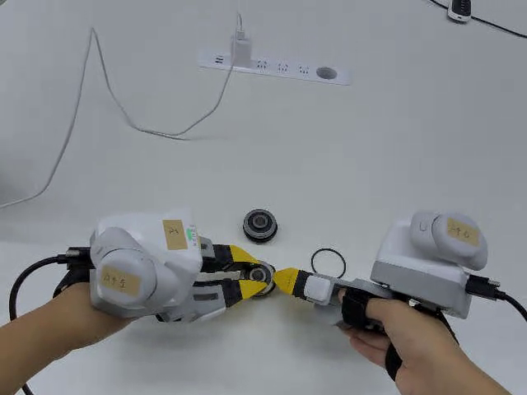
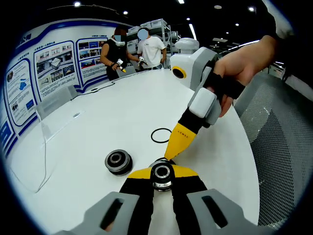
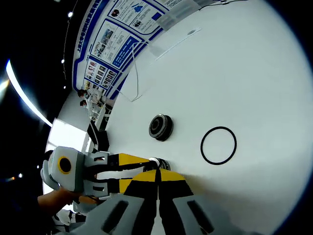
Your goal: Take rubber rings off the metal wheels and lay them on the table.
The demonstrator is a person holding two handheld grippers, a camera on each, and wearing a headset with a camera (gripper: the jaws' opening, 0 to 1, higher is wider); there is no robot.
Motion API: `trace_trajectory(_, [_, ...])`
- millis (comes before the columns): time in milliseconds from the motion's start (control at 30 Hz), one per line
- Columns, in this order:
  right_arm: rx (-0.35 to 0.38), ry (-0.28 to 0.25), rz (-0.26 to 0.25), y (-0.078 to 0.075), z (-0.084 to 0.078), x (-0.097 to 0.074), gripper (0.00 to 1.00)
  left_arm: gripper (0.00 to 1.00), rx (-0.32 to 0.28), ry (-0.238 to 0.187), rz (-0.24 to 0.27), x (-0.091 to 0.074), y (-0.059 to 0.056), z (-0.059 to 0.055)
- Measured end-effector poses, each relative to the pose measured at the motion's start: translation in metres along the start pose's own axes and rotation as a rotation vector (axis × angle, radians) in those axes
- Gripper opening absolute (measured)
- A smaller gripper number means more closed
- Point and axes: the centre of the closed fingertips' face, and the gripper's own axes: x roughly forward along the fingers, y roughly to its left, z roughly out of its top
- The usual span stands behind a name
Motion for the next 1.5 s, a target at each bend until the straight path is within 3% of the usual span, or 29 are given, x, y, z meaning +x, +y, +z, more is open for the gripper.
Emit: trace_trajectory(1500, [-0.134, 0.028, -0.022, 0.014, -0.003, 0.000, 0.00, 0.13, -0.002, -0.020, 0.011, -0.002, 0.000, -0.001])
